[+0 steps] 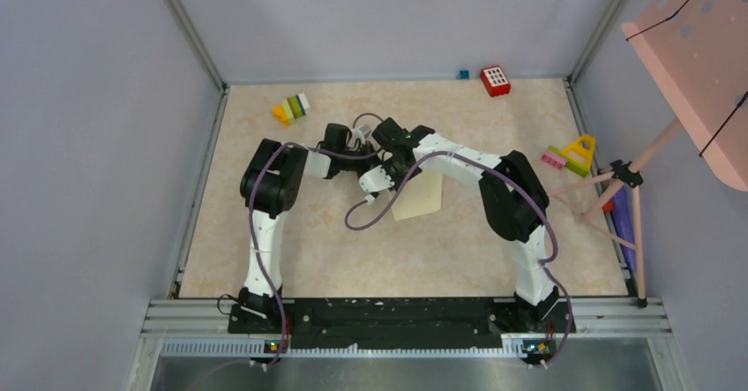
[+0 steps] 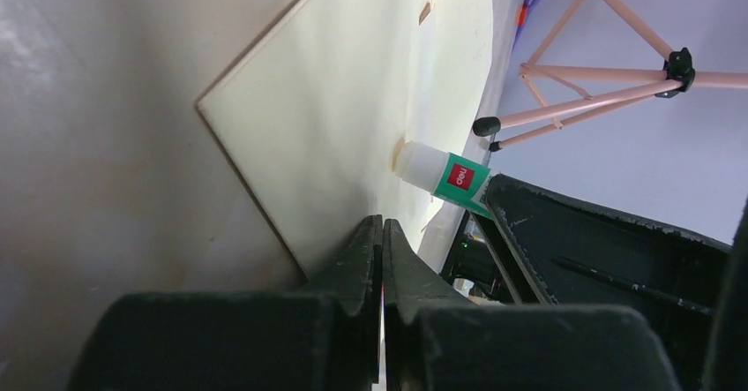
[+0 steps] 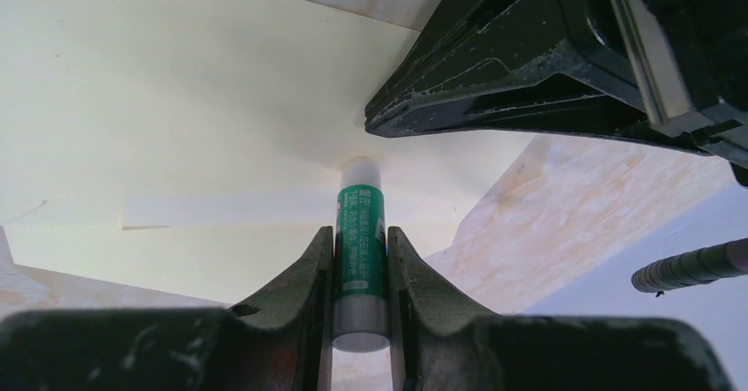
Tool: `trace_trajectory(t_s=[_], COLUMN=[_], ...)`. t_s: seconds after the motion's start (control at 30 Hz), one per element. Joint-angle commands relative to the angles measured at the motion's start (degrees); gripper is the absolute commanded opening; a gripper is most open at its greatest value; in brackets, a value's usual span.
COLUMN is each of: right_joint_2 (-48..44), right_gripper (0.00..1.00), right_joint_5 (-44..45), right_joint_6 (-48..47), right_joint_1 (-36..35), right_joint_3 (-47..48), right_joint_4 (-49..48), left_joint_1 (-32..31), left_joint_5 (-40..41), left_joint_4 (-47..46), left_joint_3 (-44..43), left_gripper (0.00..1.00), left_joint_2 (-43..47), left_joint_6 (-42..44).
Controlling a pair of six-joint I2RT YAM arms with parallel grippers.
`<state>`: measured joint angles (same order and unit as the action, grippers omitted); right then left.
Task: Place the letter into the envelope and seal it
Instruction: Paint the envelope at the center of the board.
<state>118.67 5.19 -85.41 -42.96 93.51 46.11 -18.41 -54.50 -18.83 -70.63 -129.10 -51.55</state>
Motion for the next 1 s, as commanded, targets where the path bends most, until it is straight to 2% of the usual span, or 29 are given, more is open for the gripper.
trace_trajectory(t_s=[0.0, 0.3, 0.67, 0.97], right_joint_2=[0.95, 1.66, 3.58, 5.28], right_gripper=[0.0, 0.0, 0.0, 0.0], right_joint_5=[-4.38, -4.75, 1.2, 1.26], right_joint_6=[0.15, -0.42, -0.56, -1.17], right_joint_1=[0.03, -0.63, -0.55, -0.46], right_joint_3=[4.7, 4.86, 2.73, 4.42], right_joint_4=[3.67, 6.15, -3.96, -6.47], left_joint_1=[0.4, 0.13, -0.03, -0.3], left_joint_5=[8.02, 9.49, 9.96, 10.47], left_joint_4=[9.84, 11.18, 11.58, 12.9], left_joint_3=[-0.88, -0.88, -0.95, -1.69], left_gripper=[0.0, 0.0, 0.0, 0.0], left_joint_2=[-0.53, -0.04, 0.11, 0.19], left_joint_6=[6.04, 6.72, 7.15, 8.29])
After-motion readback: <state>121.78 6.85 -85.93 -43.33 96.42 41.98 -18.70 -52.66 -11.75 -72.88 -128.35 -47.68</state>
